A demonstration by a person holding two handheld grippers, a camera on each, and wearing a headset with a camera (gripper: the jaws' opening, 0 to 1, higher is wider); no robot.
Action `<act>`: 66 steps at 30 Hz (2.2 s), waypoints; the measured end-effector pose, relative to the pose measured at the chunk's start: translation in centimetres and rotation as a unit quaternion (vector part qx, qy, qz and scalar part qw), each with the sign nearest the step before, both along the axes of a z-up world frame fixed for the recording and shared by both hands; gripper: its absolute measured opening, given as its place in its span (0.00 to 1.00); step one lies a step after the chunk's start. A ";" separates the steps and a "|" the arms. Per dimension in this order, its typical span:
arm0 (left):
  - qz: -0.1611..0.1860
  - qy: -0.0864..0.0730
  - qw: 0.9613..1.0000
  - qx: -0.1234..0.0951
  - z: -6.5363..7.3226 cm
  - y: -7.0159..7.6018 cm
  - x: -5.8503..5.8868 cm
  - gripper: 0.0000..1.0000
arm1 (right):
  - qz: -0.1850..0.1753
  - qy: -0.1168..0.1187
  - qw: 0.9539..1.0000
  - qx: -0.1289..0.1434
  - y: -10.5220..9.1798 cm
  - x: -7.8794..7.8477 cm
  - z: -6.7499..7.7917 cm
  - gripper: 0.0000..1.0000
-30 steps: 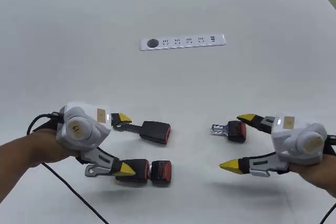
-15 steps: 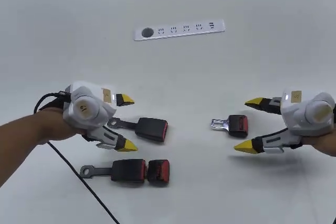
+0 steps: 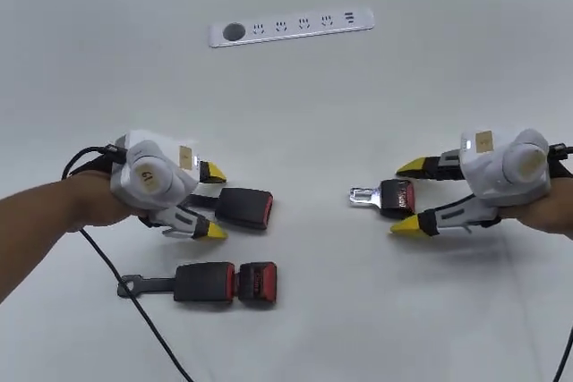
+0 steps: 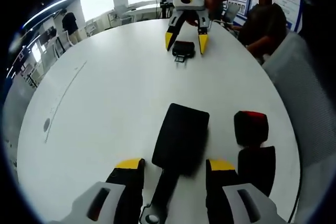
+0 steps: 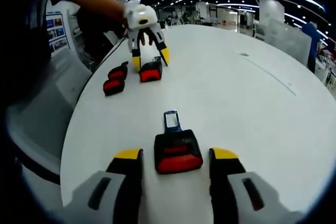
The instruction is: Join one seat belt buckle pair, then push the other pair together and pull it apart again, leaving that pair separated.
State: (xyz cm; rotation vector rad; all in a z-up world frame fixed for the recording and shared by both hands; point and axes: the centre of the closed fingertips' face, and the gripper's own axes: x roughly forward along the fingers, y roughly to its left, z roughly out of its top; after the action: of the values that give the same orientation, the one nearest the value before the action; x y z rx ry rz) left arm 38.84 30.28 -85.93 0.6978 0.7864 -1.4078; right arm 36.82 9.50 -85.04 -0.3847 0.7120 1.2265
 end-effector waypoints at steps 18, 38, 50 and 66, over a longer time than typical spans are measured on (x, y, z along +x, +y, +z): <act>-0.023 -0.011 1.000 -0.003 0.4 -0.8 0.3 0.35 | 0.019 -0.018 0.999 0.020 -0.5 0.4 -0.3 0.37; 0.027 -0.007 1.000 0.005 0.2 -0.6 0.5 0.34 | -0.002 -0.029 0.997 0.070 0.4 0.2 -0.2 0.36; 0.026 -0.007 1.000 0.013 0.2 -0.6 0.3 0.34 | 0.012 -0.031 0.996 0.084 2.9 0.0 -0.1 0.36; 0.028 -0.007 0.999 0.016 -0.1 -0.3 0.6 0.34 | 0.022 -0.037 0.995 0.095 8.0 0.3 -0.6 0.36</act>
State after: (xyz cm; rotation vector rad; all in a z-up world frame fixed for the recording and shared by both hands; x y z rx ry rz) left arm 39.42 29.96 -86.04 0.7052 0.8124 -1.3416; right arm 37.12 17.53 -85.64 -0.2872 0.5200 1.3021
